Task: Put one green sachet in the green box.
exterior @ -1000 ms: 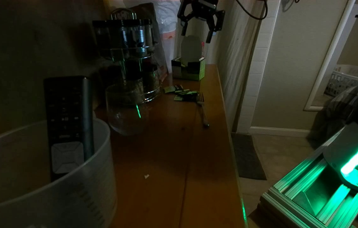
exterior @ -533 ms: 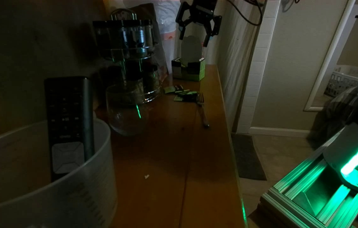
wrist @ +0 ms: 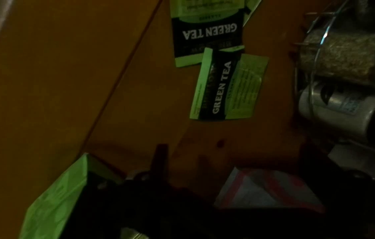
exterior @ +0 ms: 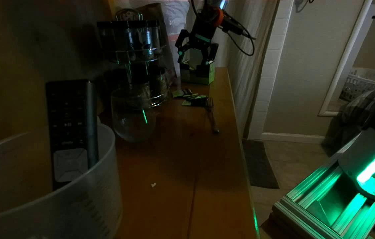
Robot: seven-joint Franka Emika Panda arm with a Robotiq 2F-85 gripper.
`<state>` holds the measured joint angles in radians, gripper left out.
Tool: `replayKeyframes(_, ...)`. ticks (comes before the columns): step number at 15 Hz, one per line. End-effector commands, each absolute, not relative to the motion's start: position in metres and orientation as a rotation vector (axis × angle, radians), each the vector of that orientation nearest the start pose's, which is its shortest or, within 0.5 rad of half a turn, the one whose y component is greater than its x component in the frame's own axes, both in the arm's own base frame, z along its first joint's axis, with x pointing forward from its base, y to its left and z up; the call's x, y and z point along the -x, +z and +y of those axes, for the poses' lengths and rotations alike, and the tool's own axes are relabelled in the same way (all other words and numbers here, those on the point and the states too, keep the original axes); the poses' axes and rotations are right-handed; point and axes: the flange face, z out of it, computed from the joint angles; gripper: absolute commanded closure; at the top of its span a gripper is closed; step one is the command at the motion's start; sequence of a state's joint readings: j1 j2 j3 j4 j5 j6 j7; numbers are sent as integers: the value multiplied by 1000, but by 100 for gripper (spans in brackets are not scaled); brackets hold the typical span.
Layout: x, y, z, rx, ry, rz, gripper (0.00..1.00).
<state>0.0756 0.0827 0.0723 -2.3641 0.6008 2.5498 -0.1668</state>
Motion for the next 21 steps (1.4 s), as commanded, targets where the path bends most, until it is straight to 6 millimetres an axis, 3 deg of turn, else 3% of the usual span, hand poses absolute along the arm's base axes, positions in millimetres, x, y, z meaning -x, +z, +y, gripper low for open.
replayKeyframes(1,-522,278,79,2666,-66,139,0)
replayKeyframes(2,-513,286,75,2724,-101,183,0)
replayKeyframes(6,-518,271,81,2694,-58,150,0)
replayKeyframes(10,-522,253,84,2707,-52,236,0)
replayKeyframes(12,-522,246,84,2706,-51,283,13)
replayKeyframes(14,-522,240,86,2699,-42,300,38)
replayKeyframes(16,-522,234,88,2700,-23,314,56)
replayKeyframes(21,-520,229,89,2719,11,385,68)
